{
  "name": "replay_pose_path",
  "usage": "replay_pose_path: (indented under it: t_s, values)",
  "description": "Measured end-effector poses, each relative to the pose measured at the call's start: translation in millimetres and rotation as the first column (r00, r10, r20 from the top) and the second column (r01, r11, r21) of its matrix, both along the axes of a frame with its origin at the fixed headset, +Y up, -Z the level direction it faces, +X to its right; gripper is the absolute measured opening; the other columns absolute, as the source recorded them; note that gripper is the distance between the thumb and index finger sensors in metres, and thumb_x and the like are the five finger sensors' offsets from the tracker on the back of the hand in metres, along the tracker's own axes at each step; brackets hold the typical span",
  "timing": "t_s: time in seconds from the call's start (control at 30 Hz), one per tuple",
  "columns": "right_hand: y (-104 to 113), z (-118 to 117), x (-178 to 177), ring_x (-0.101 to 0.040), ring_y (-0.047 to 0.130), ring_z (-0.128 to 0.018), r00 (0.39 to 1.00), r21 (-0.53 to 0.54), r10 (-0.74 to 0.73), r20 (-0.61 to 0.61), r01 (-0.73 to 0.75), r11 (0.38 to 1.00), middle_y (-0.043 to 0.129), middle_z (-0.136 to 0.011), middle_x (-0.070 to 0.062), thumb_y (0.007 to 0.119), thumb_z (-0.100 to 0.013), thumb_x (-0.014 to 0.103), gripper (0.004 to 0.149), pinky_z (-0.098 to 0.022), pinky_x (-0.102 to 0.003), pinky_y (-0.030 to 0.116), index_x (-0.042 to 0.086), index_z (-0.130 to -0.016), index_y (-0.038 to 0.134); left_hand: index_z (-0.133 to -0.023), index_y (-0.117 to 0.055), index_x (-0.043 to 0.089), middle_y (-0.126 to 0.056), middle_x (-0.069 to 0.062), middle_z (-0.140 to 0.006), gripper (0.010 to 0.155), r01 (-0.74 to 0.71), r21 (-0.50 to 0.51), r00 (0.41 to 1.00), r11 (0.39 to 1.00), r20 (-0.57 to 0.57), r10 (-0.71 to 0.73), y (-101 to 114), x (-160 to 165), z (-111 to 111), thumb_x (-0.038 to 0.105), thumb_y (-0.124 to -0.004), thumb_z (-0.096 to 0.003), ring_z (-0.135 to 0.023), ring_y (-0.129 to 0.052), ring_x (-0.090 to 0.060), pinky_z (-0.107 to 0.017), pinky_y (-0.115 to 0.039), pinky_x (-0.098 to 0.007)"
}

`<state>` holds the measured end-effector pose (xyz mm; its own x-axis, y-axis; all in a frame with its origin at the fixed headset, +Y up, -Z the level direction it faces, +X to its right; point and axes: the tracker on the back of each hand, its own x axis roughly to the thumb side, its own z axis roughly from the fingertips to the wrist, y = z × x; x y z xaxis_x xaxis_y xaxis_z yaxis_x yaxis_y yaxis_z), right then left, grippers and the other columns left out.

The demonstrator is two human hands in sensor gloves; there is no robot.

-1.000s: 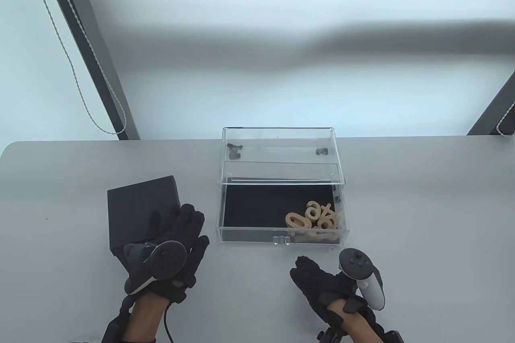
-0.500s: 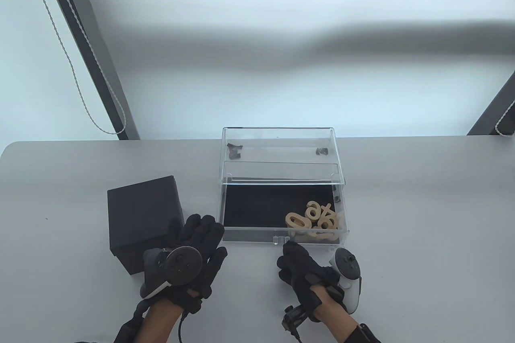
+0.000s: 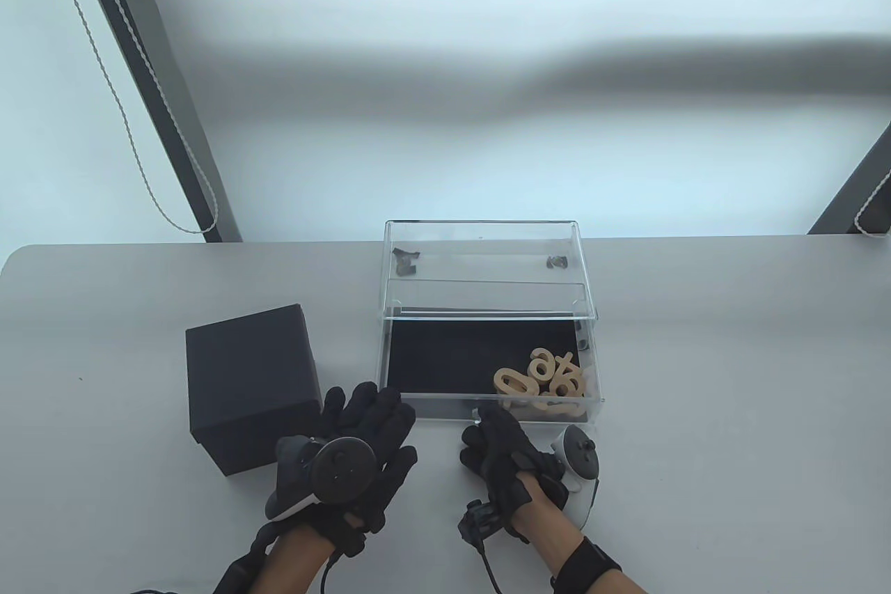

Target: Pour number blocks into a drawer

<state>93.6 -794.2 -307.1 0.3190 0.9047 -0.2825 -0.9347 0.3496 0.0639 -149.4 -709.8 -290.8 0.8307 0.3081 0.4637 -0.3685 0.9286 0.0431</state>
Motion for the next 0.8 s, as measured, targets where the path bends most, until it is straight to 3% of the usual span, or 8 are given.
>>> replay_pose_path:
  t_s: [0.33,0.43,0.8]
  values:
    - [-3.8,-3.1,-1.9,-0.064,0.043,-0.089,1.000,0.033,0.010,0.005,-0.010,0.999,0.017,-0.094,-0.044,0.065,-0.050,0.053,0.083,-0.066,-0.068,0.050,-0.004,-0.097,0.027,-0.102,-0.067,0.022,-0.064,-0.013,-0.116,0.067,0.027,-0.087,1.000,0.996,0.005,-0.027,-13.8,2.9,-4.6,0.060,-0.062,-0.0466,-0.108,-0.050,-0.040,-0.076,-0.025,-0.064]
    - [-4.2,-6.9,0.1,-0.063,0.044,-0.090,0.999,0.086,0.020,0.029,-0.023,0.996,0.018,-0.095,-0.044,0.065,-0.050,0.052,0.083,-0.066,-0.068,0.050,-0.003,-0.098,0.027,-0.102,-0.067,0.022,-0.064,-0.013,-0.117,0.067,0.030,-0.097,1.000,0.995,0.003,-0.030,-14.6,2.8,-5.2,0.060,-0.062,-0.0466,-0.108,-0.050,-0.040,-0.076,-0.025,-0.064]
    - [-4.9,-47.9,2.7,-0.063,0.041,-0.091,0.999,0.066,0.013,0.047,-0.016,0.998,0.016,-0.095,-0.044,0.065,-0.051,0.052,0.083,-0.065,-0.069,0.050,-0.003,-0.098,0.025,-0.102,-0.068,0.022,-0.064,-0.013,-0.116,0.067,0.029,-0.117,1.000,0.993,0.002,-0.029,-12.8,3.1,-6.4,0.060,-0.062,-0.0466,-0.108,-0.050,-0.040,-0.076,-0.026,-0.065]
